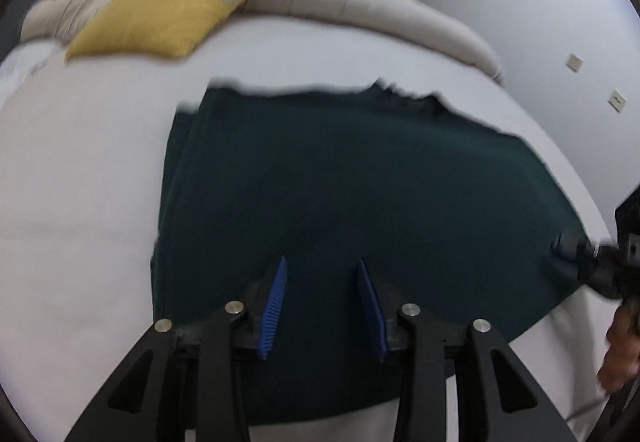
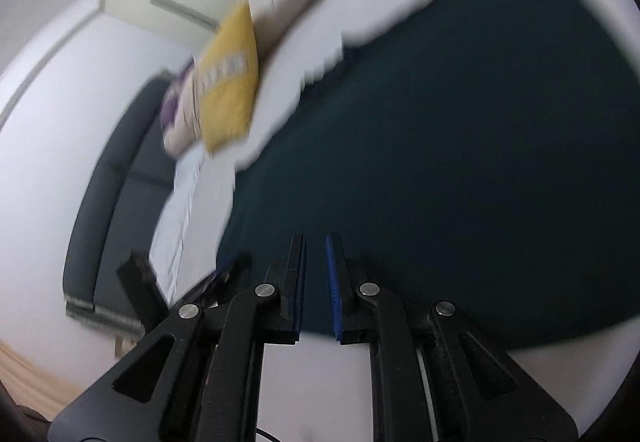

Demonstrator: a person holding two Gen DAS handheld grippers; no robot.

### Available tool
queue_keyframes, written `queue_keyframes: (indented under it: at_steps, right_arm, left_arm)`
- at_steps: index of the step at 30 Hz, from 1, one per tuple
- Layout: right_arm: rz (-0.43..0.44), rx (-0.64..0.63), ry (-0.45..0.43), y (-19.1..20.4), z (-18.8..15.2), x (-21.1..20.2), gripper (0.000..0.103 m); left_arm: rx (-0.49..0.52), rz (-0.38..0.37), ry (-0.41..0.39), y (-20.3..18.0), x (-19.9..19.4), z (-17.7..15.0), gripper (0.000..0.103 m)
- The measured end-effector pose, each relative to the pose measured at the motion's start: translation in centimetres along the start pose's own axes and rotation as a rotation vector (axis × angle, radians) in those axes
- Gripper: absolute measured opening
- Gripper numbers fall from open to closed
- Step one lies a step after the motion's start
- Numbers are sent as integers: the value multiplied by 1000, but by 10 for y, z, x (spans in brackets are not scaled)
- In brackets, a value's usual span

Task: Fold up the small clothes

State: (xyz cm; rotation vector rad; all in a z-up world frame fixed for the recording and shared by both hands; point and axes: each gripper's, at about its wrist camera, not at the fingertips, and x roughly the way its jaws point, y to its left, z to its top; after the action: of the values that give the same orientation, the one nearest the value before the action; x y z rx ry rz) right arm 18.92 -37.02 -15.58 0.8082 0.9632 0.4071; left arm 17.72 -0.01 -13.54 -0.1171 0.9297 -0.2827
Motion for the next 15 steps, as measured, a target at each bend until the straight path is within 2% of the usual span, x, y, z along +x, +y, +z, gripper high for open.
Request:
queue_keyframes:
  at_steps: [2,4,7,10,12,13,15]
  right_arm:
    - [-50,25,33,-12,-10,13,2]
    - [-1,90,-20,-33,-13,1,0]
    - [-44,145,-132,-59,-15,-41,0]
    - [-134,202,-233,-83,-7,-84,0]
    - [-230,222,-308,-98,-6,-119,0]
    - [-257,229,-333,-99,-6,-128,5]
    - [-335,238,-379,-95,-11,-144,8]
  left_arm:
    - [12,2,3,-1,0,0,40]
    - [22,7,9,-2,0,-1,40]
    - [28,7,7,-2,1,-5,40]
    - [39,16,4,-4,-1,-7,40]
    - [40,14,7,-2,1,-5,40]
    - [42,12,8,-2,2,-5,40]
    - [47,11,8,-1,2,-5,40]
